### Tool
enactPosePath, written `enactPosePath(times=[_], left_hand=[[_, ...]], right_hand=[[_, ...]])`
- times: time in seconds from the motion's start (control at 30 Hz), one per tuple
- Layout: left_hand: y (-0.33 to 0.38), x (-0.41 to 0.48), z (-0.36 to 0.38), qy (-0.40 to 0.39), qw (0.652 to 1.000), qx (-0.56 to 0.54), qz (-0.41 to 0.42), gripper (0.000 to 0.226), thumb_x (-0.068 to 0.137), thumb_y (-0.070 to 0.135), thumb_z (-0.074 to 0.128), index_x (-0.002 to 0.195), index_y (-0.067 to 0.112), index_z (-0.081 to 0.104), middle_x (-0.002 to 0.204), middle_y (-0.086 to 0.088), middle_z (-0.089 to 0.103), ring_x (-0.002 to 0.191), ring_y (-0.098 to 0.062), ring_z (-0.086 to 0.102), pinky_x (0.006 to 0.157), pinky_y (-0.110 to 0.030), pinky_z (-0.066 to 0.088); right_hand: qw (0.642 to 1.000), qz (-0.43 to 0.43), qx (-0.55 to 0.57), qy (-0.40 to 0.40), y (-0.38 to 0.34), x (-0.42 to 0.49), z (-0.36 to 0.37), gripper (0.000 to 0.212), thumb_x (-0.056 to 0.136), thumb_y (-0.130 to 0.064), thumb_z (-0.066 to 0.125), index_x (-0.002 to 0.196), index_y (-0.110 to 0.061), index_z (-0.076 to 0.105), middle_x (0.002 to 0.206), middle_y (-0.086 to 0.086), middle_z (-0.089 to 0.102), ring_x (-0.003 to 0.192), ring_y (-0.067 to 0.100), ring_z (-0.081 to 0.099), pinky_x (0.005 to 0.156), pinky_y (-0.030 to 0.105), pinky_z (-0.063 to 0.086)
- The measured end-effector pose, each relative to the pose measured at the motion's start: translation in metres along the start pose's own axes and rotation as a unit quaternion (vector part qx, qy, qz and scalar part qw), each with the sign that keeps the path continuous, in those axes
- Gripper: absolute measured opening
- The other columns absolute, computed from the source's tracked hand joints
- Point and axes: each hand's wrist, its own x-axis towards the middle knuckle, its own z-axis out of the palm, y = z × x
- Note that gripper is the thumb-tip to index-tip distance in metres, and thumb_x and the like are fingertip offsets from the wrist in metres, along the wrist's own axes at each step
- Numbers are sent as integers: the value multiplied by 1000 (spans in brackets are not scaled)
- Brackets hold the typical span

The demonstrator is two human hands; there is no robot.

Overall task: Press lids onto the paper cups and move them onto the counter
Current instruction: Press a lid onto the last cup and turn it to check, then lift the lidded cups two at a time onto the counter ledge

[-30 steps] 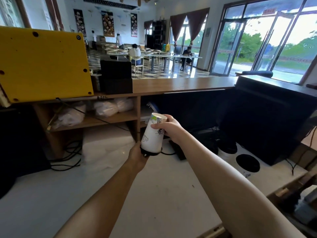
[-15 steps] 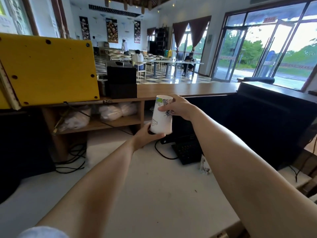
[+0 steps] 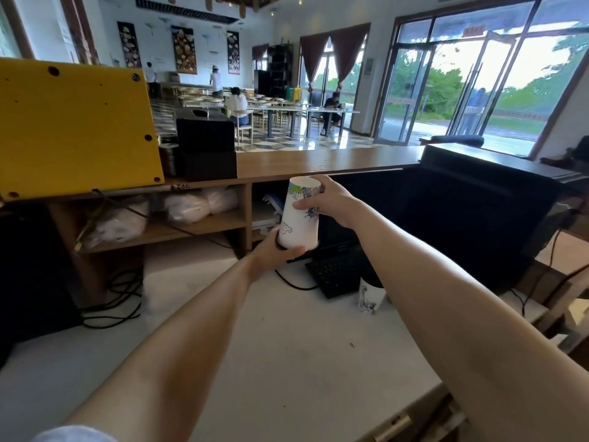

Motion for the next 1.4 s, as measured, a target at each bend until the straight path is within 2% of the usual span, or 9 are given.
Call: enactPosePath(times=[0.07, 0.17, 0.3, 0.47, 0.6, 0.83, 1.0, 1.2, 1.4], left_hand=[[-17, -9, 14, 28, 987, -147, -51, 74, 80, 29, 72, 141, 29, 30, 129, 1, 52, 115, -18, 53, 79, -33, 54], [-47, -23, 42, -5, 913, -370, -170, 73, 82, 46, 60, 139, 11, 31, 140, -19, 45, 125, -34, 49, 84, -48, 53], [-62, -38, 79, -18, 825, -533, -185, 65, 88, 55, 44, 126, 2, 41, 136, -24, 48, 121, -35, 51, 101, -55, 41], [-62, -36, 101, 79, 768, -613, -167, 54, 91, 42, 52, 134, 10, 45, 120, -18, 61, 111, -28, 58, 91, -46, 47], [-70, -37, 107, 116, 750, -629, -169, 51, 91, 30, 58, 136, 11, 44, 117, -15, 61, 107, -28, 60, 93, -42, 48], [-83, -25, 94, 116, 803, -556, -184, 49, 90, 19, 58, 137, 11, 44, 118, -10, 60, 110, -26, 57, 89, -37, 48], [-67, -7, 82, 67, 865, -475, -146, 49, 91, 14, 56, 138, 14, 44, 136, -10, 54, 110, -19, 58, 83, -31, 50], [-42, 9, 95, 70, 925, -370, -48, 63, 82, 7, 67, 139, 16, 41, 133, -7, 56, 118, -22, 57, 88, -35, 56], [-37, 24, 114, 95, 959, -263, -35, 45, 74, 0, 73, 104, 30, 58, 105, 7, 66, 104, -18, 62, 88, -34, 52]], right_hand=[[999, 3, 36, 15, 11, -9, 1, 77, 65, -11, 83, 132, -16, 45, 121, 10, 58, 111, 26, 58, 97, 44, 50], [987, 16, 155, 34, 37, -27, 1, 67, 71, -5, 78, 129, -14, 45, 112, 6, 59, 104, 21, 59, 95, 40, 51], [940, 31, 337, 45, 89, -53, 7, 54, 80, -1, 69, 128, -10, 46, 108, 8, 62, 97, 21, 62, 87, 37, 53], [881, 57, 465, 68, 148, -78, 24, 45, 85, 0, 61, 127, -7, 46, 106, 12, 65, 91, 22, 68, 74, 32, 57], [890, 102, 436, 88, 182, -90, 32, 59, 83, 2, 64, 135, -5, 38, 120, 14, 58, 104, 23, 61, 79, 28, 55], [980, 154, 125, 10, 196, -96, 1, 65, 77, -7, 74, 131, -10, 38, 121, 6, 53, 107, 21, 56, 93, 32, 48], [985, 118, -123, -23, 180, -89, -14, 64, 75, -25, 77, 130, -17, 47, 120, 1, 55, 109, 19, 55, 95, 34, 49], [989, 67, -114, 71, 184, -95, -8, 64, 73, -24, 79, 127, -16, 48, 115, -3, 56, 102, 14, 55, 89, 32, 51], [983, 154, -101, 10, 228, -98, -24, 75, 76, -27, 76, 139, -13, 37, 136, 5, 48, 122, 21, 50, 96, 28, 42]])
